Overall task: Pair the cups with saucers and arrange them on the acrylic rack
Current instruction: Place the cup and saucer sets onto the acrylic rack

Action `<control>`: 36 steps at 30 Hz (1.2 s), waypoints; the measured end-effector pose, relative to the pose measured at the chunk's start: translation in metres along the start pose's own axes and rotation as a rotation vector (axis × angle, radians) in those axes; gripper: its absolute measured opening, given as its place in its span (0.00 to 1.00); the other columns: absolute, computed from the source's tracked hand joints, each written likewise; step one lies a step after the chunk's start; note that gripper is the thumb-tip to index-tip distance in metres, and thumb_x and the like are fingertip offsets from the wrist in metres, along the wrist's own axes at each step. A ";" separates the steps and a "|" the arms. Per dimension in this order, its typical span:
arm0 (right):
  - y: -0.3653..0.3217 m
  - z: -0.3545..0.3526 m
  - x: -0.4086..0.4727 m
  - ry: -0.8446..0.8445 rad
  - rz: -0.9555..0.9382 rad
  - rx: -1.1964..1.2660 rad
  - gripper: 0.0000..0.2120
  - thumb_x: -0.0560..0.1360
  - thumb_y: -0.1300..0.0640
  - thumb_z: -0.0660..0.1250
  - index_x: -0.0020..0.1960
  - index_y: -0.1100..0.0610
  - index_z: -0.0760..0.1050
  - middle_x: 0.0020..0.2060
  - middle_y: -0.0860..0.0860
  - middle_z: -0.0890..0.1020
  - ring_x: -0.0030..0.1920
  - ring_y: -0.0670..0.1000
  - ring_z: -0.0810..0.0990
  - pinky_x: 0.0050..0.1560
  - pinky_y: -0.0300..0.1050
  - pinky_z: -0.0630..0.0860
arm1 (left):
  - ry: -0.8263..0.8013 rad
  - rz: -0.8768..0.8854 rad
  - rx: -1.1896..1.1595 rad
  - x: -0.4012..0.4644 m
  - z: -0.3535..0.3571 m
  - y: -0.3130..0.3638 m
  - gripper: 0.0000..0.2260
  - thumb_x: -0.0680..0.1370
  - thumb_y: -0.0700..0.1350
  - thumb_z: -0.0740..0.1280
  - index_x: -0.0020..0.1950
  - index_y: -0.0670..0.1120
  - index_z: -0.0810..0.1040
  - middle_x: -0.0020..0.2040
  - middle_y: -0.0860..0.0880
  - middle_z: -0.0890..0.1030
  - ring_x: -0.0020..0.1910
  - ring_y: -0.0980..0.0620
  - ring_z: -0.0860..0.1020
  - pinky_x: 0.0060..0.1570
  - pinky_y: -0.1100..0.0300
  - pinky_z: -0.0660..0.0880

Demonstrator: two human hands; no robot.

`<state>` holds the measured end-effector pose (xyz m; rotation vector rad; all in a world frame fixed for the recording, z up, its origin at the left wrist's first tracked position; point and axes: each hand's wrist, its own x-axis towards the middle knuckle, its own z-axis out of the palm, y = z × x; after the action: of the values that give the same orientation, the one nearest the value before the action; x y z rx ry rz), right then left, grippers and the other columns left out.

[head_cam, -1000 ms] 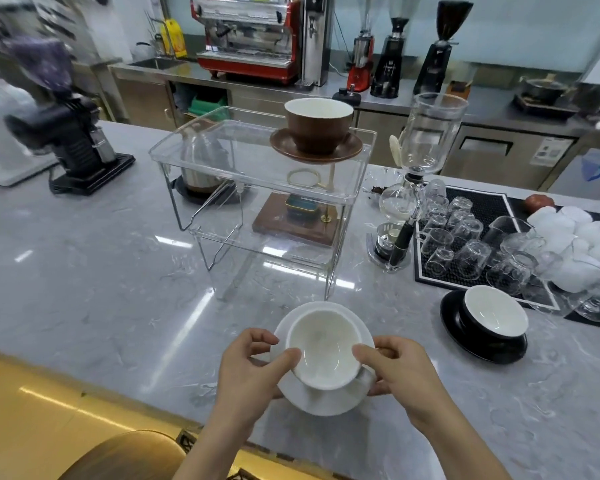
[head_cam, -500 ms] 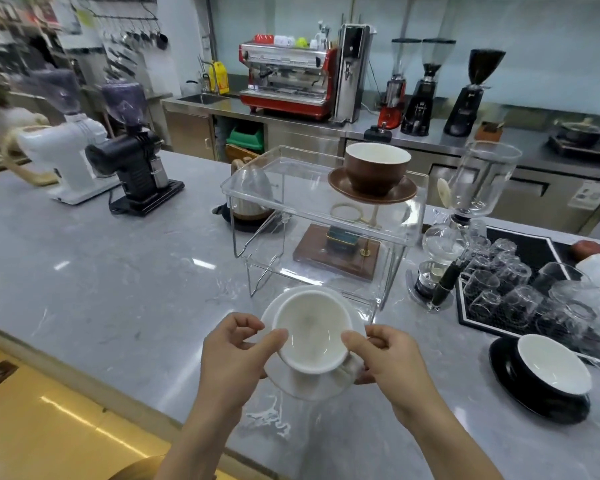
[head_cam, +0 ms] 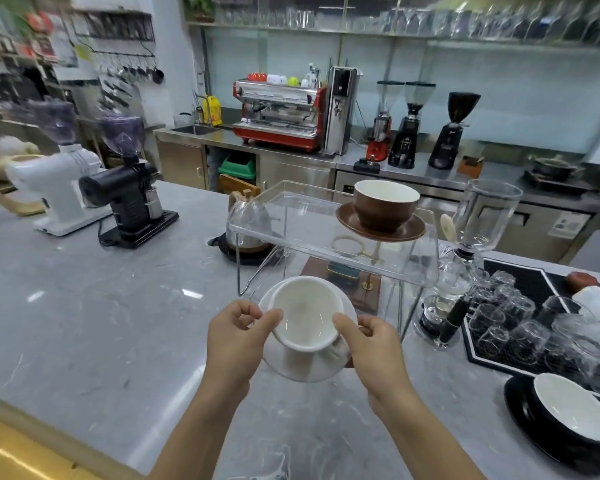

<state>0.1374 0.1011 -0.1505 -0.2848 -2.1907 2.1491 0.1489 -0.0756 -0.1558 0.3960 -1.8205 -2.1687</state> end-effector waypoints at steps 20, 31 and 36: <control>-0.007 0.024 0.089 0.152 -0.064 0.149 0.13 0.75 0.54 0.73 0.59 0.56 0.81 0.53 0.52 0.85 0.56 0.53 0.82 0.53 0.46 0.78 | -0.125 -0.029 -0.059 0.098 0.050 -0.008 0.14 0.75 0.41 0.76 0.36 0.46 0.71 0.36 0.42 0.68 0.39 0.44 0.66 0.41 0.49 0.64; -0.004 0.020 0.123 0.242 -0.032 0.130 0.13 0.76 0.52 0.71 0.59 0.56 0.80 0.56 0.54 0.83 0.57 0.56 0.81 0.60 0.63 0.77 | -0.173 -0.061 -0.014 0.129 0.075 -0.013 0.11 0.75 0.40 0.76 0.51 0.35 0.80 0.38 0.42 0.80 0.36 0.47 0.78 0.38 0.50 0.76; 0.000 0.018 0.132 0.286 -0.025 0.043 0.18 0.76 0.47 0.71 0.59 0.58 0.79 0.55 0.58 0.82 0.57 0.59 0.81 0.57 0.61 0.79 | -0.206 -0.050 -0.008 0.138 0.082 -0.019 0.07 0.75 0.41 0.76 0.44 0.42 0.79 0.33 0.45 0.82 0.36 0.46 0.78 0.37 0.51 0.75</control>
<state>0.0045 0.1060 -0.1625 -0.5233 -1.9772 1.9954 -0.0104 -0.0514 -0.1647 0.2259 -1.9246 -2.3258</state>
